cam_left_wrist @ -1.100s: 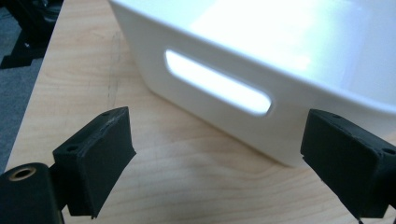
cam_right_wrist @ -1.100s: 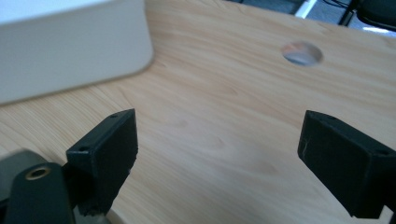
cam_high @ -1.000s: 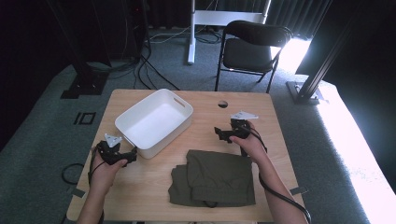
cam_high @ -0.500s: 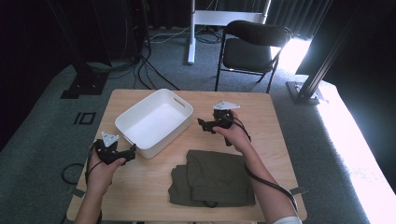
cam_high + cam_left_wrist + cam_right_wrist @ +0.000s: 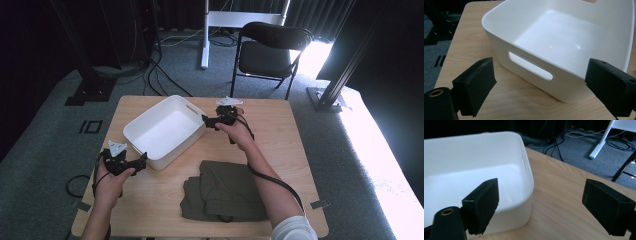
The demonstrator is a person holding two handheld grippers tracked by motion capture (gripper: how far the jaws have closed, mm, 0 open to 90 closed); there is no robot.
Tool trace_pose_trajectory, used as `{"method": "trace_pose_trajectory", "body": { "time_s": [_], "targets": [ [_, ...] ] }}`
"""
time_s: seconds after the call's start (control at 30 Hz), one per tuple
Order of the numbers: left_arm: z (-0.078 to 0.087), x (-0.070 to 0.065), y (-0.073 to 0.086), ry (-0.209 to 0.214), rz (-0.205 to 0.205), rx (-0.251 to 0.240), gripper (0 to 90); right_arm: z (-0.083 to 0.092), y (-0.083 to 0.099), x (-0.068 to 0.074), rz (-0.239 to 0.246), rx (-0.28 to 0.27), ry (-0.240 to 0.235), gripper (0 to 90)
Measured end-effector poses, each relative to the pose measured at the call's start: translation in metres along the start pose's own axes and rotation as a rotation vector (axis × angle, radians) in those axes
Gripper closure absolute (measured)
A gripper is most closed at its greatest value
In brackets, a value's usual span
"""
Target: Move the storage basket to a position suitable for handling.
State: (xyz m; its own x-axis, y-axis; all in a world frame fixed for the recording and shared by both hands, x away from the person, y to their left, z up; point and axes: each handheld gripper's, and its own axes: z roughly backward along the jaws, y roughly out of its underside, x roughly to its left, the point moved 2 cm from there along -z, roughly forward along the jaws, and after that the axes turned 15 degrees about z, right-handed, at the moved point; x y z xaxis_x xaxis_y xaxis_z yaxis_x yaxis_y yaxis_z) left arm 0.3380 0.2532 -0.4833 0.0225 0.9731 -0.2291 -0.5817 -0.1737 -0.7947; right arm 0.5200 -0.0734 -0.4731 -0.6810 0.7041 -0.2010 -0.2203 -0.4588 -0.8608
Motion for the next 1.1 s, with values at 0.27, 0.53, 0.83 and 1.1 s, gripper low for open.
{"method": "trace_pose_trajectory", "body": {
  "time_s": [0.27,0.53,0.83,1.1],
  "targets": [
    [-0.004,-0.003,-0.001,0.002,0.012,-0.001,10.5,-0.025,-0.007,-0.001,0.082,0.075,-0.023,34.0],
    [-0.01,-0.009,0.003,0.001,0.01,0.003,10.5,-0.043,-0.002,0.001,0.109,0.114,-0.017,58.7],
    [-0.012,-0.01,0.006,-0.003,0.034,0.003,10.5,-0.044,-0.003,0.011,0.135,0.112,-0.024,80.8],
    [-0.016,-0.011,0.007,-0.017,0.048,0.002,10.5,-0.035,-0.003,0.012,0.107,0.151,-0.009,83.1]
  ]
}}
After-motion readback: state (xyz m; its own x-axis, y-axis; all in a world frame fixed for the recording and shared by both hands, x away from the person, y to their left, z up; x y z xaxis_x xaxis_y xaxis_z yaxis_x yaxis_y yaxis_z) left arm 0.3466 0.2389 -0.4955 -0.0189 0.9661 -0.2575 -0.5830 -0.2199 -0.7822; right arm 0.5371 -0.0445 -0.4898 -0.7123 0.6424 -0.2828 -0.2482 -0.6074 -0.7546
